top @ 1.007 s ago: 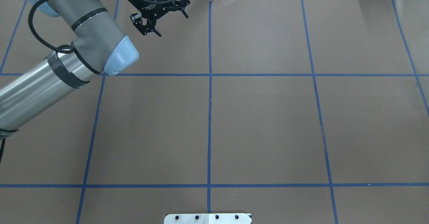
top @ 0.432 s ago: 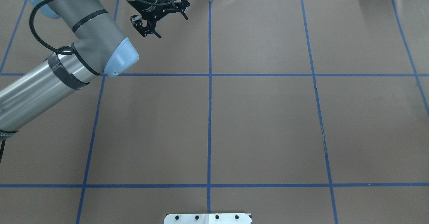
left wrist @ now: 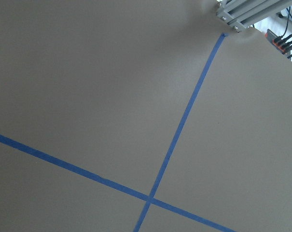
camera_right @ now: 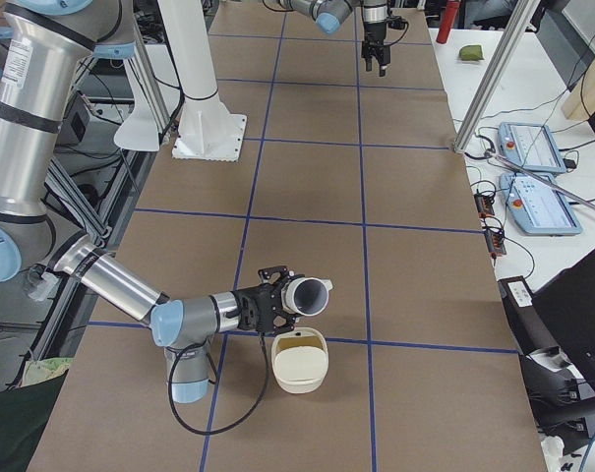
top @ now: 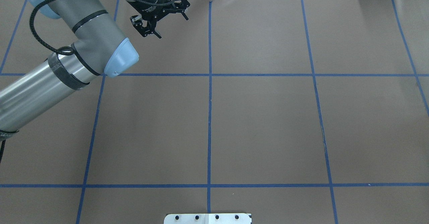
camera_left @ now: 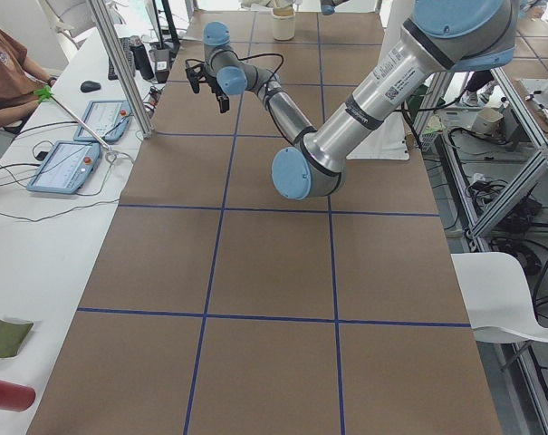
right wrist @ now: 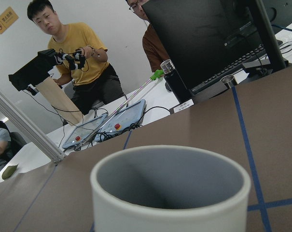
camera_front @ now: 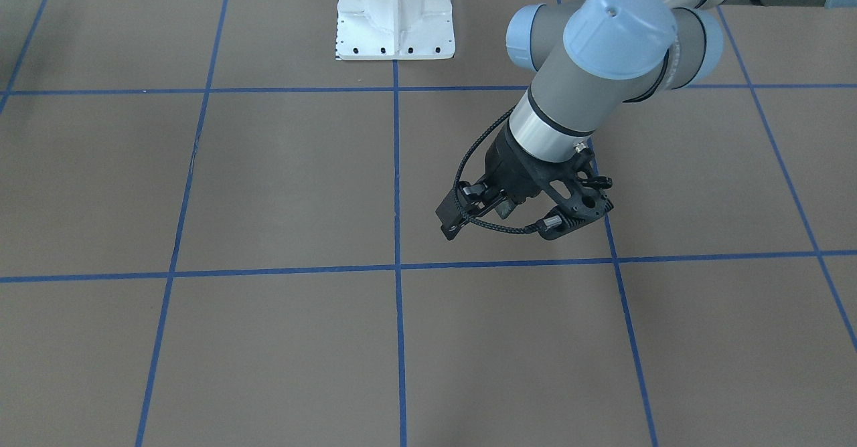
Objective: Left arm hands cup to right arm to dump lemon
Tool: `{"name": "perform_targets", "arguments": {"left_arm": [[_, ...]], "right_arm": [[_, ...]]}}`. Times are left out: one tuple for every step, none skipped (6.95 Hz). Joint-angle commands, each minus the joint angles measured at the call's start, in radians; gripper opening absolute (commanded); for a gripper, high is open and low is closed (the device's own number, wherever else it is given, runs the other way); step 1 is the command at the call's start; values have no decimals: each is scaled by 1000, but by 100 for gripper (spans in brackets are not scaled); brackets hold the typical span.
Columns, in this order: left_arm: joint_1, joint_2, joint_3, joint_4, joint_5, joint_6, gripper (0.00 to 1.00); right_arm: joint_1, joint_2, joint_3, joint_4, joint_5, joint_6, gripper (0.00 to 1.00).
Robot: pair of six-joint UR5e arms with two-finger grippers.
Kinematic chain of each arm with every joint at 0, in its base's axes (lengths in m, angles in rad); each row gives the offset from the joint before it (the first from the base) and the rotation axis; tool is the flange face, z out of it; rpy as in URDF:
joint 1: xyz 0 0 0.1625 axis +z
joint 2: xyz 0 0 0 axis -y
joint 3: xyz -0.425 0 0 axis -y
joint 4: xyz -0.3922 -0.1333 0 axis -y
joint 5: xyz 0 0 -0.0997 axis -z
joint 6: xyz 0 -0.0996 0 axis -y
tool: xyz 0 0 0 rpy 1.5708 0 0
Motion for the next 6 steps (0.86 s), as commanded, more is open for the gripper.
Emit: {"name": "perform_targets", "arguments": {"left_arm": [[0, 0, 1, -1, 0, -1, 100], [0, -1, 1, -2, 0, -1, 100], [0, -3, -1, -4, -1, -1, 100], [0, -4, -4, -4, -2, -1, 100], [0, -6, -5, -4, -2, -1, 100], [2, -6, -4, -4, -3, -1, 100]], "right_arm": [[71, 21, 264, -408, 58, -125, 2], [74, 59, 364, -582, 56, -161, 2], [74, 100, 402, -713, 46, -298, 2], [72, 163, 408, -825, 29, -426, 3], [63, 230, 414, -929, 1, -546, 3], [-13, 269, 425, -984, -93, -598, 3]]}}
